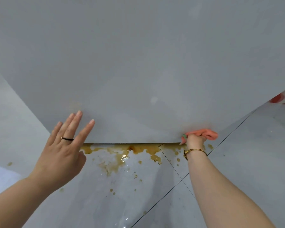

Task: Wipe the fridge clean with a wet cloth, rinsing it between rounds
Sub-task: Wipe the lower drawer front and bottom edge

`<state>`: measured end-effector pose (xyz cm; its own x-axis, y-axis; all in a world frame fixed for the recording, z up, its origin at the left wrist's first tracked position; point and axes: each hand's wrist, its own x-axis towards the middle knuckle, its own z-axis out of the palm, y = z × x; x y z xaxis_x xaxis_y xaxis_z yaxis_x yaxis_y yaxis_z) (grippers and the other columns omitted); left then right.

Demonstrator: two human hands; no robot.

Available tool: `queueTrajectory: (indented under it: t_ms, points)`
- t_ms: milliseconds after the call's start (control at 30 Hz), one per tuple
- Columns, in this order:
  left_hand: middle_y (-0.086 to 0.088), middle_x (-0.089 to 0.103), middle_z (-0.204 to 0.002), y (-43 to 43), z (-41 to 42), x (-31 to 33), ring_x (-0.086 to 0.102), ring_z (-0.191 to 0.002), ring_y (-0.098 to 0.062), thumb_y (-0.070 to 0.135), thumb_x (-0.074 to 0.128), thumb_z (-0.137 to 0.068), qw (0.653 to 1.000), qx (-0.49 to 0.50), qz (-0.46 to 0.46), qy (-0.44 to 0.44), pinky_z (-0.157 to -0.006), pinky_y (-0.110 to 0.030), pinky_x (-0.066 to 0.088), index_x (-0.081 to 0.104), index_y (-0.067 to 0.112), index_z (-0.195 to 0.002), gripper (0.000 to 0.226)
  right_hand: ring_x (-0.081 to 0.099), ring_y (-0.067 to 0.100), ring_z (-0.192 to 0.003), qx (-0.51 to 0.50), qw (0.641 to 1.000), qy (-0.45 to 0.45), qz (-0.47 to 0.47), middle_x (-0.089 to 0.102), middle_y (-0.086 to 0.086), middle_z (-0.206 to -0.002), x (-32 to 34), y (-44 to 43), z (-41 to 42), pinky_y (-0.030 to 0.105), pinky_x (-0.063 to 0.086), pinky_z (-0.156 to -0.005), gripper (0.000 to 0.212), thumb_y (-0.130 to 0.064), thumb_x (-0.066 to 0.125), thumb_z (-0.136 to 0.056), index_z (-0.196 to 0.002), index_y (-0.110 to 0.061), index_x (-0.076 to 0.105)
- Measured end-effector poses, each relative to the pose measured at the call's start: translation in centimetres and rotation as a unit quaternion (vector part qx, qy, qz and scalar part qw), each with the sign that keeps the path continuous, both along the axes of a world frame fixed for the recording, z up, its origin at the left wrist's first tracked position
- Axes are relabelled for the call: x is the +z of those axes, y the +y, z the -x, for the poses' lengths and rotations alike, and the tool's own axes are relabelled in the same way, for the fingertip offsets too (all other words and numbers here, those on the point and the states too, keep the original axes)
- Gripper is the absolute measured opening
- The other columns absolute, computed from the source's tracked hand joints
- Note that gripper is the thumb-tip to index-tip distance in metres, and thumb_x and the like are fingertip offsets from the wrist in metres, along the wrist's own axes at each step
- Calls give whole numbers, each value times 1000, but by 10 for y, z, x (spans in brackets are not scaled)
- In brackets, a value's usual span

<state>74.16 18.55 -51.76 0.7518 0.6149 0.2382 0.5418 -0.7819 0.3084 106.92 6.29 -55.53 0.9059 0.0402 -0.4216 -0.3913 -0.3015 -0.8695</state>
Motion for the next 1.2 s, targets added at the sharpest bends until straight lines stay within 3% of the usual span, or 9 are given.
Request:
queueTrajectory:
  t_ms: [133,267,400,500,567,700,800,933,1200]
  points:
    - [-14,23,-141,3,17,-2,-13,-139,0,25,29,-66,1000,6,13,7,-112,-21,-6,14,28,-142,78,46,20,-40,5,994,104,19,41,8,-58,-19,23,34,27,36,-44,26,16,40,-82,-97,-6,37]
    - [-8,15,-150,4,36,-7,-12,-140,-2,19,39,-65,999,-2,-20,28,-112,-21,-6,1,31,-145,89,36,16,-48,67,988,126,63,40,4,-61,-30,44,78,21,32,-36,29,14,46,-77,-97,-4,36]
    - [-13,31,-140,9,46,-3,4,-135,-17,12,54,-54,998,24,-6,54,-110,-19,-6,15,26,-143,99,37,12,-52,80,987,134,34,51,8,-72,-28,65,129,19,33,-42,6,-9,42,-84,-87,-4,43]
    - [-16,43,-137,8,48,3,18,-130,-24,12,55,-55,998,27,21,49,-108,-17,-4,24,19,-139,89,47,7,-38,146,983,112,2,55,-6,-38,-23,71,164,13,32,-31,26,-2,34,-85,-69,0,54]
    - [-15,51,-131,9,52,4,29,-123,-21,10,54,-55,998,15,24,61,-107,-18,0,33,16,-136,84,43,8,-36,212,972,103,19,54,-3,-46,-12,73,186,15,31,-36,31,-3,33,-88,-67,-3,55]
    - [15,37,-140,6,61,27,24,-134,-5,18,28,-71,996,-7,62,64,-104,-8,-1,38,32,-135,67,44,8,-54,465,879,98,22,49,-2,-63,39,59,218,17,33,-45,24,5,39,-84,-92,-13,54]
    - [17,41,-134,12,59,45,35,-128,-5,32,26,-95,969,63,240,16,-96,-7,17,41,30,-133,40,48,0,-66,586,809,34,-10,51,-9,-77,64,46,232,7,37,-48,60,7,45,-73,-127,-19,41]
    - [14,54,-113,24,53,74,49,-109,-2,28,51,-90,864,141,458,-150,-88,-17,31,52,25,-124,34,49,0,-62,655,754,-19,-46,53,-9,-81,98,52,249,12,40,-54,62,15,39,-78,-117,-33,40]
    - [22,59,-102,31,95,158,52,-98,13,13,69,-76,844,166,436,-266,-86,-8,35,70,19,-73,7,57,21,-69,651,739,88,-146,64,11,-76,193,82,276,27,41,-59,32,-26,45,-72,-92,-13,65]
